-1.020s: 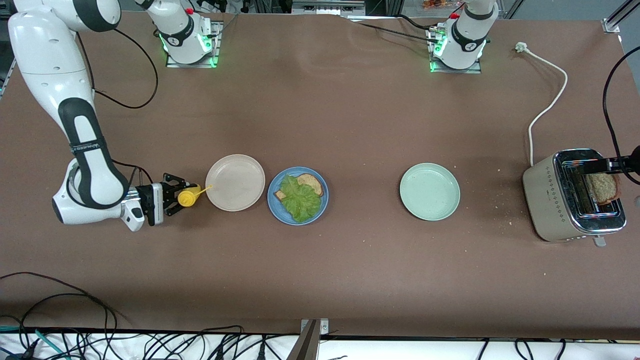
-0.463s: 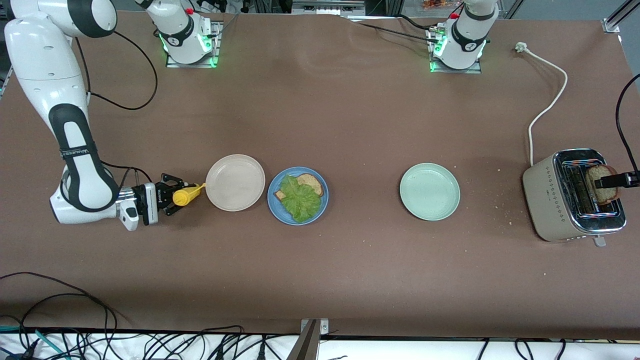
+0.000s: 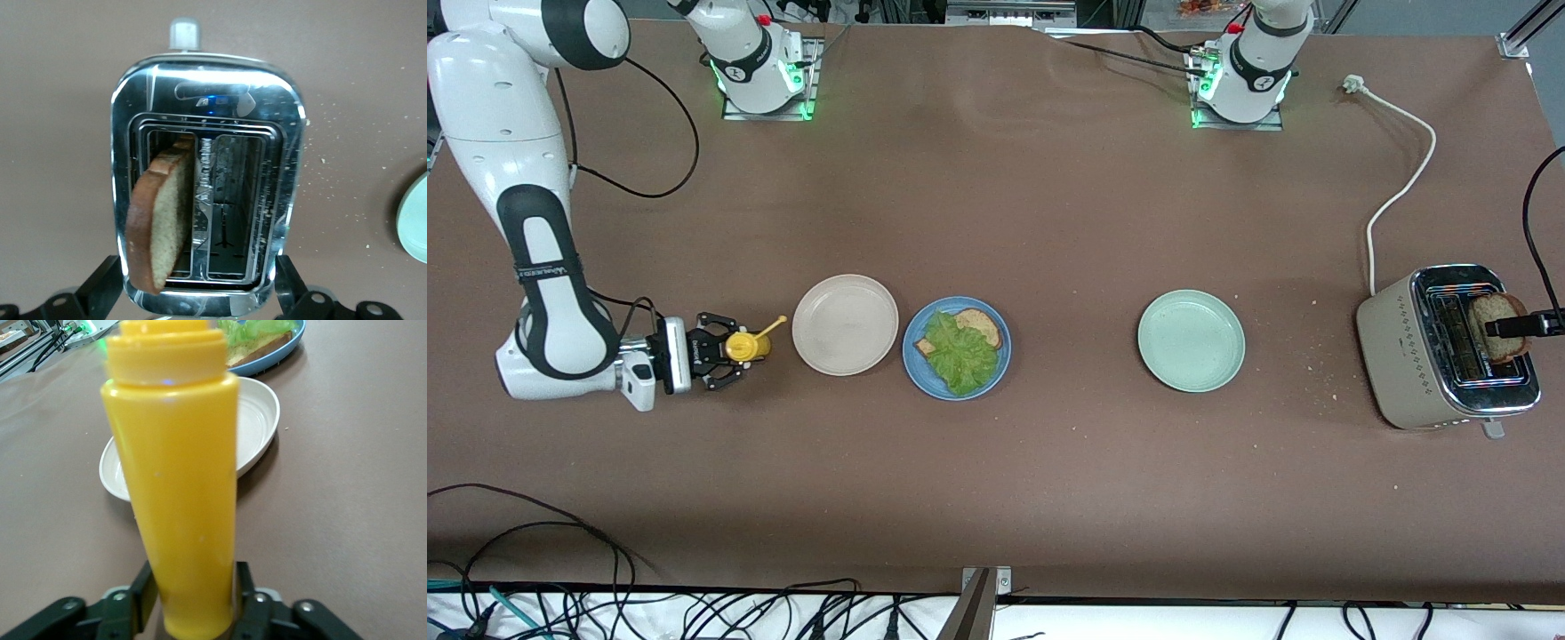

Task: Make sandwich in blue plate with both arms
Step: 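Open the right gripper while the left gripper grasps the toaster bread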

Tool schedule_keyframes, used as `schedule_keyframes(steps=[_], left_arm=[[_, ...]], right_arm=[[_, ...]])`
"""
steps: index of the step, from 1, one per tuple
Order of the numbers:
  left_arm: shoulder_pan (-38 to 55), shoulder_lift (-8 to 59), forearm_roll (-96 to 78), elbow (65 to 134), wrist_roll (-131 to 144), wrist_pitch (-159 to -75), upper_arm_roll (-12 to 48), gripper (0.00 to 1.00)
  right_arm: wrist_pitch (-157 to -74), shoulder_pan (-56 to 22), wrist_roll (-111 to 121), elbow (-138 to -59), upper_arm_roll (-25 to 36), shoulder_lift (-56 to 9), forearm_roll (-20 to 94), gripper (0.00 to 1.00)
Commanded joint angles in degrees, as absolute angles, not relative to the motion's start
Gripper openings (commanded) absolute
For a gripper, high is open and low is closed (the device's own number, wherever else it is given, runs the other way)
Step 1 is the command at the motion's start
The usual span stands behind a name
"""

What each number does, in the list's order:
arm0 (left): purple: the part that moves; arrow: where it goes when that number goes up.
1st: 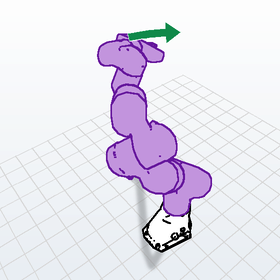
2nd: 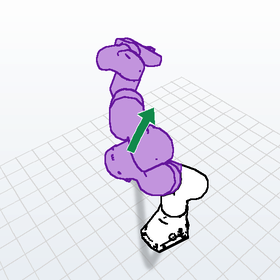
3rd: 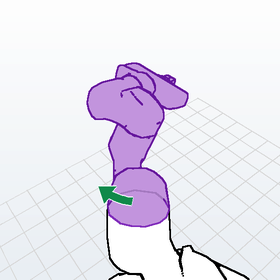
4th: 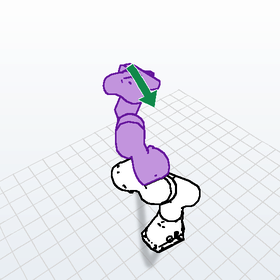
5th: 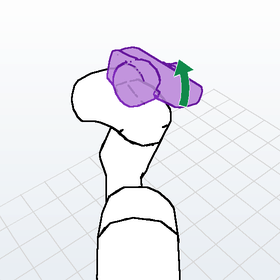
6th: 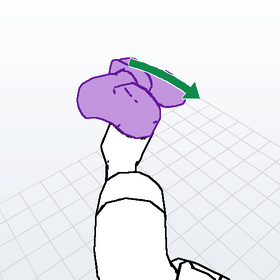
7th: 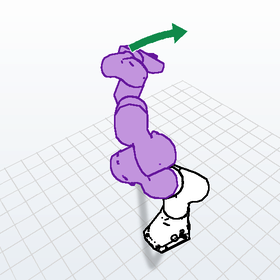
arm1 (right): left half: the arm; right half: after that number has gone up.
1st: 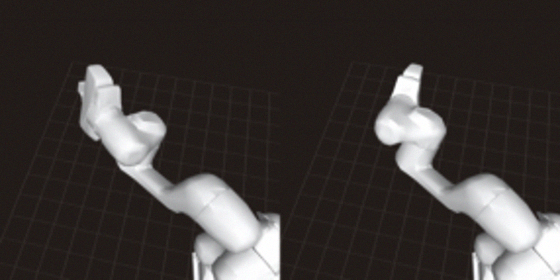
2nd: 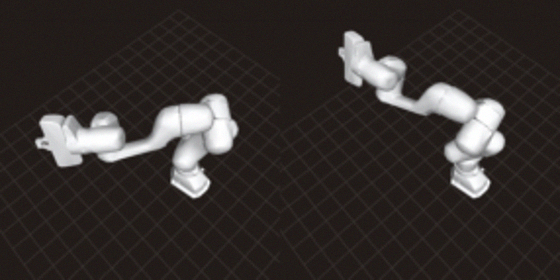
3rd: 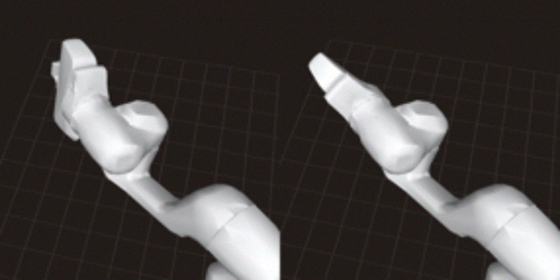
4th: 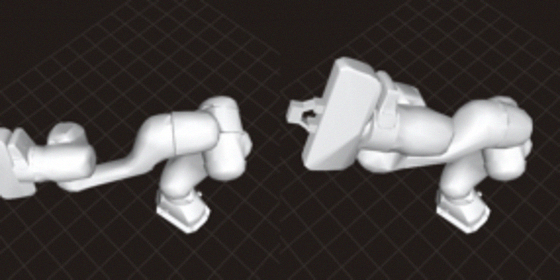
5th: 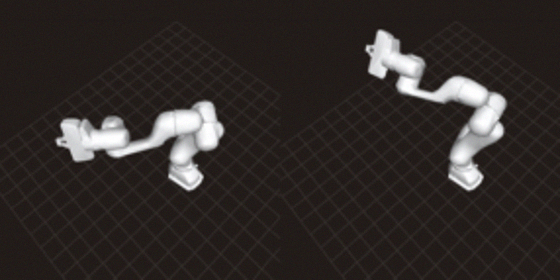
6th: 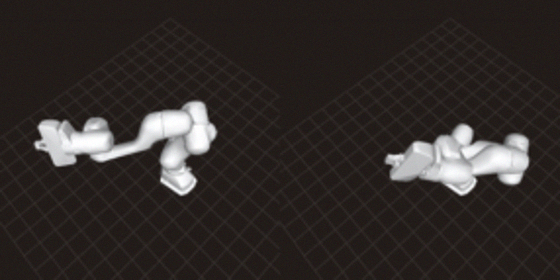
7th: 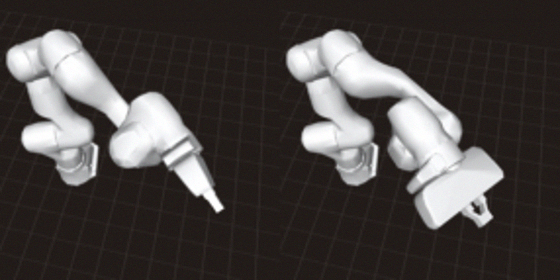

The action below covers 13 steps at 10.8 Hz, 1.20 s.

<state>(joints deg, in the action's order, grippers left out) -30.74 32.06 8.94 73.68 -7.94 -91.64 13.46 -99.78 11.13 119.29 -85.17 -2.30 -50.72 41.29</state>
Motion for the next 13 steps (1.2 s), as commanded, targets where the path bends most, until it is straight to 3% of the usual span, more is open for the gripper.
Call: schedule_keyframes(steps=[1, 4, 6, 9, 12, 13], left_arm=[[-33.05, 33.92, 11.77, 73.74, -8.96, -92.11, 13.97, 1.00], [-33.75, 35.15, 11.78, 73.83, -9.05, -92.11, 14.06, 0.99], [-33.66, 35.51, 11.69, 73.83, -9.05, -92.11, 14.06, 0.86], [-33.66, 35.51, 11.78, 74.71, -9.05, -91.85, 14.06, 0.58], [-33.58, 35.33, 11.78, 74.71, -8.88, -91.32, 14.06, 0.08], [-33.49, 35.25, 11.78, 74.62, -8.96, -90.88, 14.15, 0.00]], right_arm=[[-97.21, 12.74, 121.46, -82.88, -2.20, -51.77, 42.28, 1.00], [-97.21, 12.83, 122.96, -82.88, -1.41, -51.77, 41.93, 1.00], [-97.21, 12.83, 123.84, -82.88, -1.23, -51.77, 41.66, 1.00], [-97.64, 12.48, 122.88, -79.13, 0.35, -51.24, 36.93, 1.00], [-95.64, 12.04, 119.64, -74.03, 0.61, -49.66, 31.57, 1.00], [-93.97, 11.69, 117.10, -71.39, 0.88, -49.57, 29.64, 1.00]])
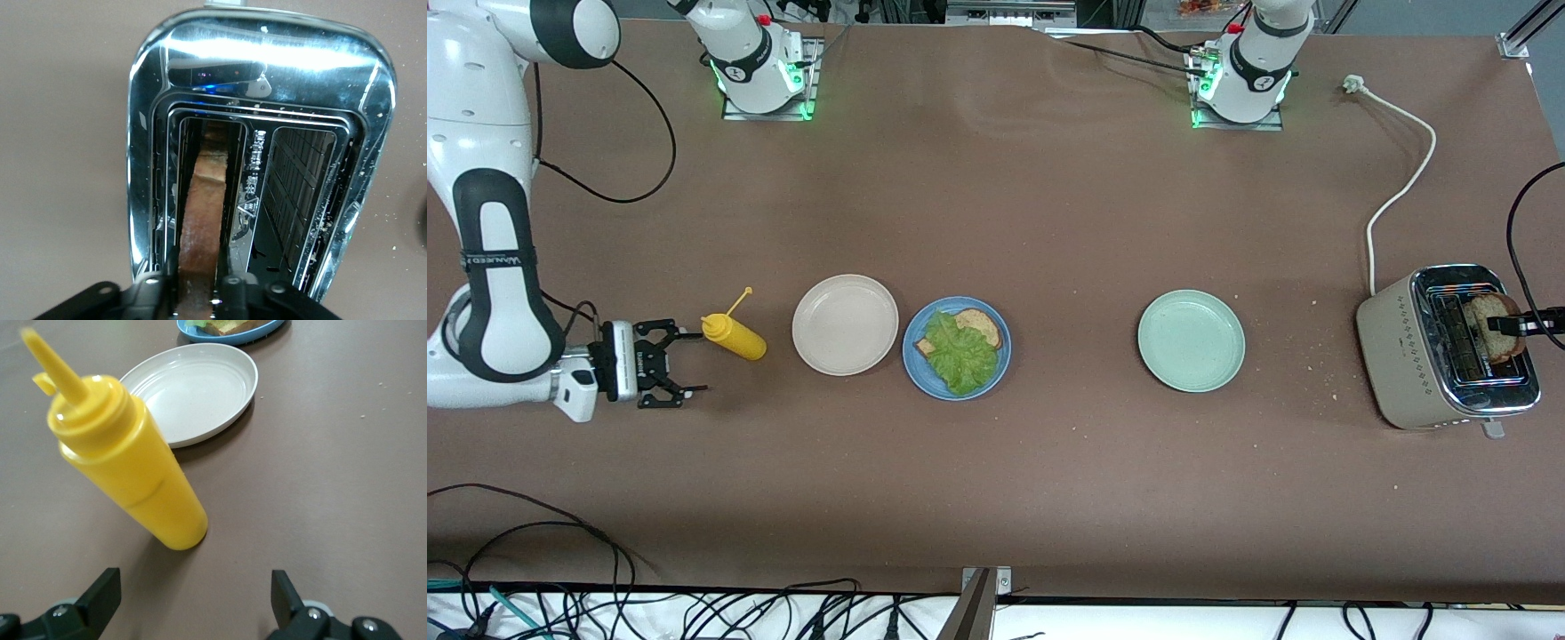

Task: Make sandwich in blue plate with both arms
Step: 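Withdraw the right gripper while the left gripper lifts the bread slice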

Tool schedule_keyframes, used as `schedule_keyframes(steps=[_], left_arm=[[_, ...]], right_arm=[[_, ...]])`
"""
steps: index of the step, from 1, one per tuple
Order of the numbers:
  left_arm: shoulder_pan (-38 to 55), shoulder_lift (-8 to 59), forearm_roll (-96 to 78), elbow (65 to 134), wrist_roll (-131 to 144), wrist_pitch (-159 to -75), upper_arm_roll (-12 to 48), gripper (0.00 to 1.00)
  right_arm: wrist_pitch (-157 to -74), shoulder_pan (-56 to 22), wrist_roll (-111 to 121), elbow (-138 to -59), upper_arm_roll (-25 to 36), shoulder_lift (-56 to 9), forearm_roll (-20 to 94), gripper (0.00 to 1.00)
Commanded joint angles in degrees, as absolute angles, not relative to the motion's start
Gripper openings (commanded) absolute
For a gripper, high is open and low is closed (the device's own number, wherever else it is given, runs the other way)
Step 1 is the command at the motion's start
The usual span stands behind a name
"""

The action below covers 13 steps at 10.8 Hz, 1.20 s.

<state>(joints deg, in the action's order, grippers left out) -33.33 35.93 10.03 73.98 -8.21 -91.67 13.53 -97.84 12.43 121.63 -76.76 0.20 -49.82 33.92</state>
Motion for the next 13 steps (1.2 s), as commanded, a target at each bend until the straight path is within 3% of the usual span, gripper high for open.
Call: schedule_keyframes(steps=[1, 3, 6, 10, 13], left_arm=[[-33.49, 34.90, 11.78, 74.45, -9.75, -90.36, 14.24, 0.00], [-33.66, 33.15, 11.78, 74.09, -15.43, -89.04, 14.33, 0.00], [-33.75, 29.63, 11.60, 73.92, -20.21, -86.06, 14.41, 0.00], [-33.49, 24.27, 10.72, 73.83, -19.87, -79.91, 16.77, 0.00], [-33.49, 22.15, 6.19, 74.09, -13.93, -75.42, 20.65, 0.00]], right_arm=[[-92.74, 11.08, 113.42, -70.85, 1.05, -48.18, 28.23, 1.00], [-87.91, 10.20, 104.02, -69.79, 3.50, -46.76, 28.21, 1.00], [-87.71, 7.92, 91.99, -72.14, 4.57, -39.31, 24.80, 1.00], [-93.40, 1.77, 67.64, -81.63, 4.57, -29.03, 19.35, 1.00], [-93.60, 0.09, 52.97, -83.32, 4.48, -25.15, 16.11, 1.00]])
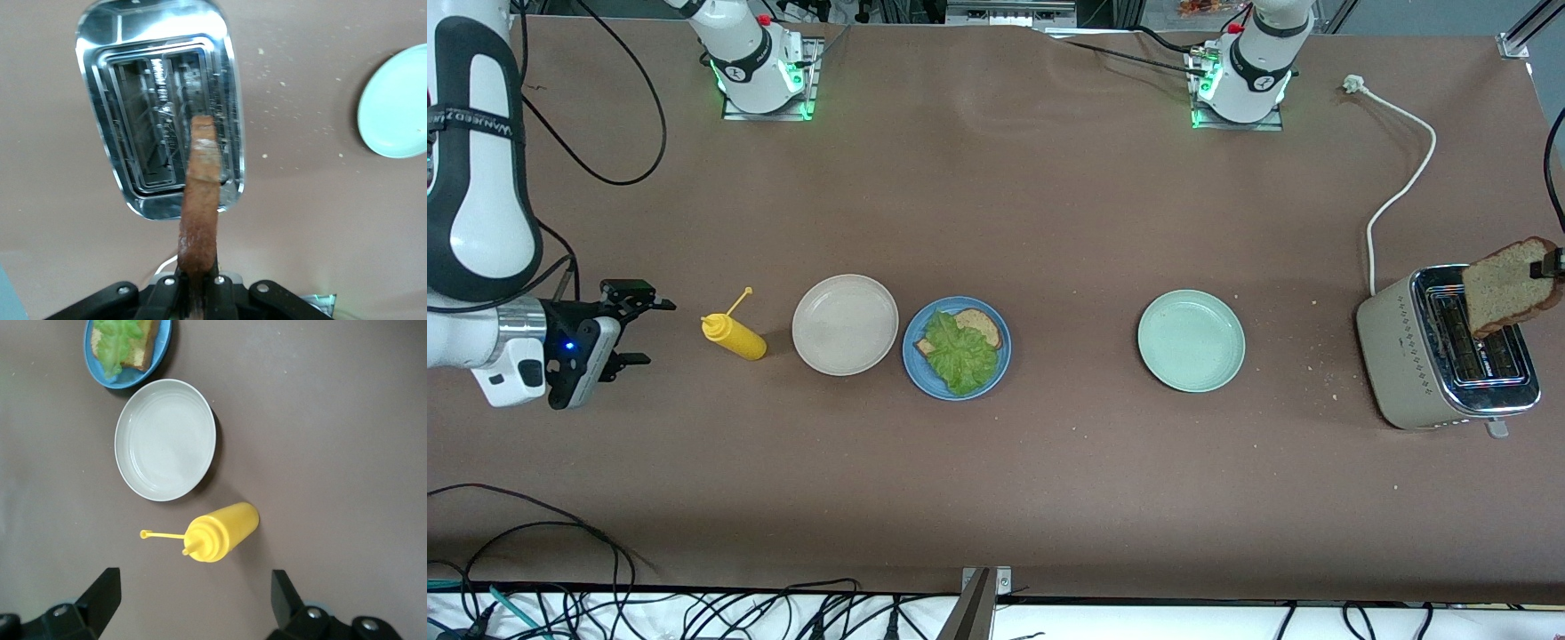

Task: Make sandwich in blue plate with both arms
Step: 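Carry the bread slice with the left gripper over the blue plate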

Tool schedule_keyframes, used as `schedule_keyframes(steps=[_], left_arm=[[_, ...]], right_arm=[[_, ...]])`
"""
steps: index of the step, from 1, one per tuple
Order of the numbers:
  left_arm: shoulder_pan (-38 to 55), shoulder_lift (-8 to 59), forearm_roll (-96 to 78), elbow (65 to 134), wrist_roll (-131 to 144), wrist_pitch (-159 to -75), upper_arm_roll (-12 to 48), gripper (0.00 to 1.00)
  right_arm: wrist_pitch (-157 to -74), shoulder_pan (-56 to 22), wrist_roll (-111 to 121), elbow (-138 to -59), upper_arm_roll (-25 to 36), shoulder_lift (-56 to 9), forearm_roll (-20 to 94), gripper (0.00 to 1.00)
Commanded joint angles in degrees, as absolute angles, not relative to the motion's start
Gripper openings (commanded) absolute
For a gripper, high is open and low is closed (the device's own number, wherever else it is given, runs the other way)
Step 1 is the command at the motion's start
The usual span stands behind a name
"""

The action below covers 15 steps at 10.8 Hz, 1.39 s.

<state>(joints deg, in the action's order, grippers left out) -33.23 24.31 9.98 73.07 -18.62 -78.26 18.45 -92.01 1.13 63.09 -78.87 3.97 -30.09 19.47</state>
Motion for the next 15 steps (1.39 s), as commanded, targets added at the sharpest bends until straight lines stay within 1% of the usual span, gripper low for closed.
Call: schedule_keyframes(steps=[1, 2, 5, 6, 7, 9, 10, 11, 14, 15], left_arm=[[-32.96, 21.89, 1.72, 74.35, -7.45, -74.37, 21.18, 0.00], [-32.96, 21.88, -0.59, 74.53, -1.81, -73.66, 23.88, 0.00], [-32.78, 22.58, -1.32, 76.37, 21.02, -73.56, 37.22, 0.00], [-32.78, 22.76, -3.75, 77.94, 25.79, -74.52, 40.31, 0.00], [-31.91, 22.76, -7.35, 79.70, 30.89, -77.75, 41.91, 0.00], [-24.22, 23.63, -9.66, 82.43, 43.00, -87.57, 42.36, 0.00], [-20.60, 25.03, -11.58, 82.44, 47.94, -91.98, 42.28, 0.00], [-17.43, 26.44, -12.38, 82.79, 51.82, -97.59, 42.28, 0.00], [-8.11, 31.19, -12.39, 84.19, 61.33, -114.64, 42.19, 0.00], [-5.91, 31.64, -12.39, 86.29, 62.65, -121.14, 42.19, 0.00]], right_arm=[[-93.60, -1.04, 45.78, -83.58, 4.40, -23.83, 14.26, 1.00], [-94.21, -3.32, 40.66, -84.80, 4.31, -22.25, 12.67, 1.00], [-92.64, -4.31, 33.60, -82.09, 4.31, -22.50, 11.69, 1.00], [-92.55, -4.57, 29.22, -82.09, 4.13, -22.50, 11.34, 1.00], [-91.42, -5.88, 23.35, -82.00, 4.13, -22.41, 10.55, 1.00], [-90.09, -6.94, 15.67, -81.65, 4.04, -22.50, 9.93, 1.00], [-89.57, -7.20, 13.73, -81.65, 4.04, -22.50, 9.76, 1.00], [-89.21, -9.21, 9.27, -81.65, 4.13, -22.41, 8.89, 1.00], [-88.24, -9.32, 8.26, -79.19, 4.31, -22.94, 8.00, 1.00], [-88.42, -9.40, 8.26, -78.58, 4.39, -23.11, 6.69, 1.00]])
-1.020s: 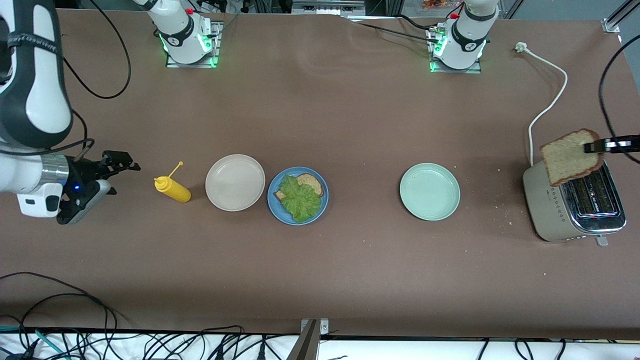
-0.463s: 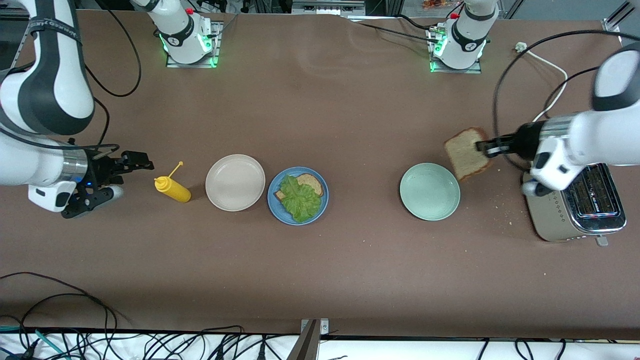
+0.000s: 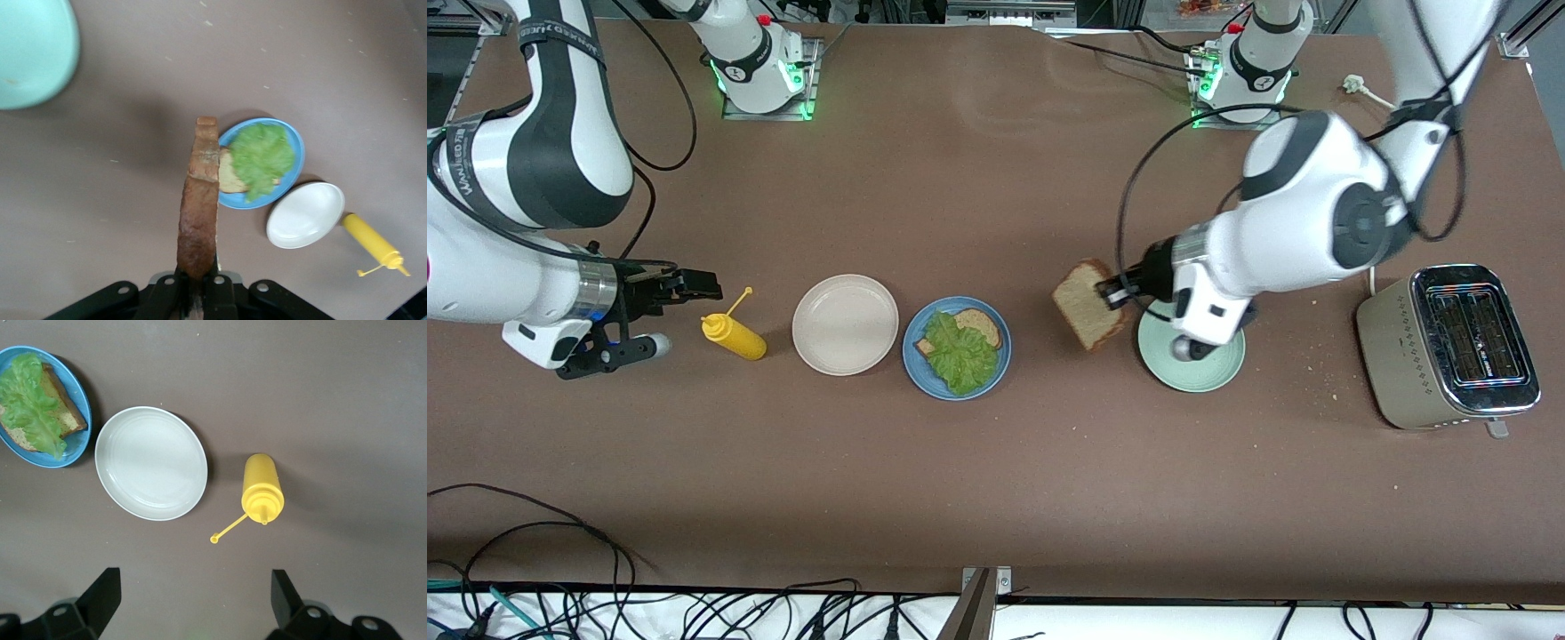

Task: Make sandwich in blue plate with both arms
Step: 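Lower the bread slice edge-first onto the lettuce on the blue plate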

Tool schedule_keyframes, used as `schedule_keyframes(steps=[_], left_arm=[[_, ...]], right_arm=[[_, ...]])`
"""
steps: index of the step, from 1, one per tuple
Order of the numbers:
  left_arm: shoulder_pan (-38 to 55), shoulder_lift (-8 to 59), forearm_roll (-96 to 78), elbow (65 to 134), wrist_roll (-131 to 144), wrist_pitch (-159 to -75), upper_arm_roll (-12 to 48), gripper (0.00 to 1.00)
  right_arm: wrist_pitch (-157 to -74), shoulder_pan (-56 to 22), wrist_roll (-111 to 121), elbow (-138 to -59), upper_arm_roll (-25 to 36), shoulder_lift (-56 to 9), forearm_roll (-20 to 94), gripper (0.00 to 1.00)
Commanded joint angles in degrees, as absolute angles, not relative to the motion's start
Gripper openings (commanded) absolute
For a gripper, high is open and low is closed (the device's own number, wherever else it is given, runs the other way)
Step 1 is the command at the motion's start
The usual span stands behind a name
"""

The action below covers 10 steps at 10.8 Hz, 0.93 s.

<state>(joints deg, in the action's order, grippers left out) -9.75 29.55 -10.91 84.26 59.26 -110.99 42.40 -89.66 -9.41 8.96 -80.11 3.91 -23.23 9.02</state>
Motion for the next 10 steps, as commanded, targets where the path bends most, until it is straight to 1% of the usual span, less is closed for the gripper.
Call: schedule_keyframes(steps=[1, 2, 5, 6, 8, 9, 10], left_arm=[[-3.54, 31.64, -12.31, 88.83, 64.49, -128.07, 42.01, 0.00], [-0.82, 32.34, -11.78, 90.34, 66.43, -133.45, 41.58, 0.00], [5.69, 36.20, -11.60, 90.35, 67.15, -143.49, 39.91, 0.00], [8.67, 37.08, -11.60, 90.26, 67.06, -146.22, 37.73, 0.00], [15.96, 38.66, -11.69, 89.48, 67.15, -152.55, 30.53, 0.00], [18.08, 39.28, -11.78, 89.47, 67.15, -154.84, 28.93, 0.00], [18.89, 39.72, -11.86, 89.21, 67.15, -155.21, 28.57, 0.00]], right_arm=[[-88.50, -9.49, 8.26, -78.40, 4.31, -23.20, 5.37, 1.00], [-88.68, -9.49, 8.17, -78.40, 4.31, -23.29, 4.23, 1.00], [-88.86, -9.41, 8.00, -76.39, 4.39, -23.47, 0.71, 1.00], [-88.60, -8.97, 8.09, -74.38, 5.00, -22.86, 1.05, 1.00], [-88.07, -8.70, 7.56, -70.42, 7.46, -21.80, 0.97, 1.00], [-88.41, -8.70, 7.73, -69.62, 7.64, -21.80, 0.97, 1.00], [-88.68, -8.61, 7.21, -69.52, 7.65, -21.80, 1.05, 1.00]])
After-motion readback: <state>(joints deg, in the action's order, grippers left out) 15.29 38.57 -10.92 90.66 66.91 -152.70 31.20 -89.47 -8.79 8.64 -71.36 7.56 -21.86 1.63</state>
